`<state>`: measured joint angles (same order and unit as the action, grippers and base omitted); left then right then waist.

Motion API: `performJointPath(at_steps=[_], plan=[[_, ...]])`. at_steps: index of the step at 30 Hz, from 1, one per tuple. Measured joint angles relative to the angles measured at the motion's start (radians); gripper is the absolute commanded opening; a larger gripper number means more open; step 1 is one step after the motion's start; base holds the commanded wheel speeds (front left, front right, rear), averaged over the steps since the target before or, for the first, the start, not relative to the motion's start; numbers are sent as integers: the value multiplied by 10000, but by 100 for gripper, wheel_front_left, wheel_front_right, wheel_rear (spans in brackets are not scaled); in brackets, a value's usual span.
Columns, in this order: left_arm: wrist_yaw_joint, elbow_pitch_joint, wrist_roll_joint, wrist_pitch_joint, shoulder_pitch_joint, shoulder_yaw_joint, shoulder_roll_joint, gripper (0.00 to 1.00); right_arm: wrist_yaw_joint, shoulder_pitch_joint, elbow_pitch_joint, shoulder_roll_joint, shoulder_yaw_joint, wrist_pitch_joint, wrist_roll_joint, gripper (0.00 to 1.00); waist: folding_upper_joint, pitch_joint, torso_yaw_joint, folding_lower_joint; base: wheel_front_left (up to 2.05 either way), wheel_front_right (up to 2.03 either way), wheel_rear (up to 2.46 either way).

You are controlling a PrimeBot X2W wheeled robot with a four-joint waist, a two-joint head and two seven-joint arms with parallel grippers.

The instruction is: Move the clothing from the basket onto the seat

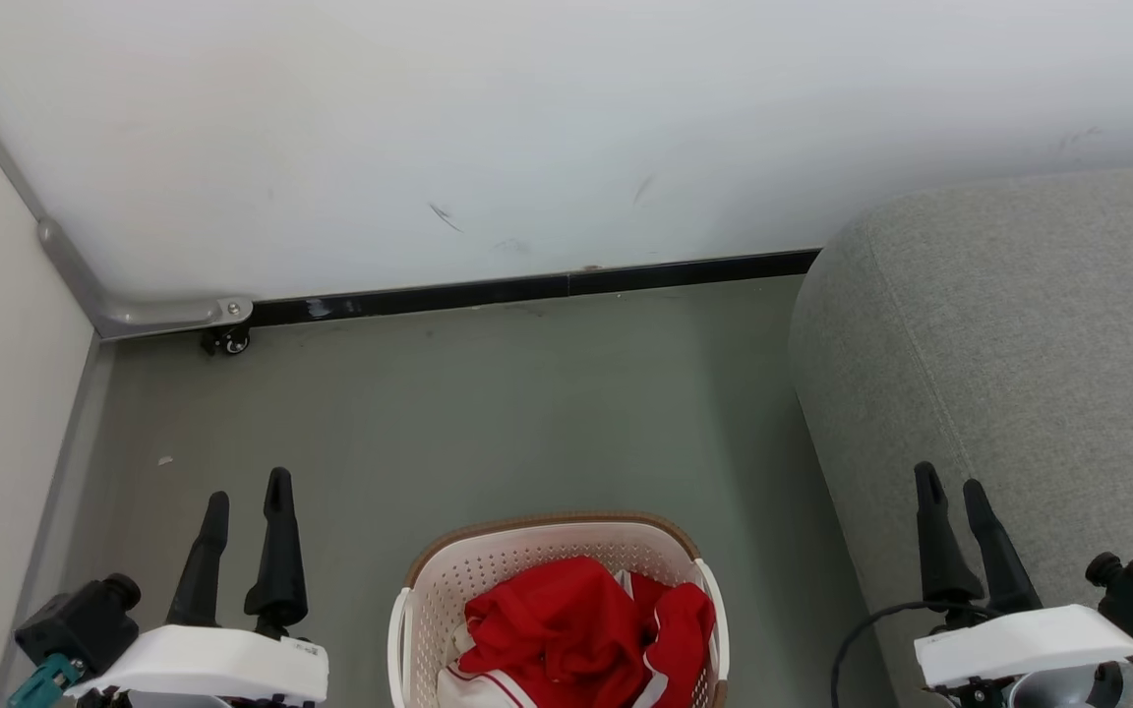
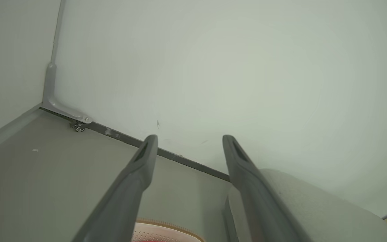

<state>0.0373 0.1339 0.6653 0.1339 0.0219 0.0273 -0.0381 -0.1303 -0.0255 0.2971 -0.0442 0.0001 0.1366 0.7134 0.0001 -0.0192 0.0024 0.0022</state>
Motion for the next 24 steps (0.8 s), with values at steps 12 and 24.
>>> performJointPath(at_steps=[12, 24], plan=[[-487, -169, -2617, 435, 0, 593, -46, 100, 0, -50, 305, 12, 71, 412, -2102, 100, 0, -96, 15, -11, 0, 0, 0], [-863, 230, -4769, 867, -13, 1062, -153, 100, 0, -370, 640, 12, 238, 711, -4146, 100, 0, -161, 38, -14, 0, 0, 0]])
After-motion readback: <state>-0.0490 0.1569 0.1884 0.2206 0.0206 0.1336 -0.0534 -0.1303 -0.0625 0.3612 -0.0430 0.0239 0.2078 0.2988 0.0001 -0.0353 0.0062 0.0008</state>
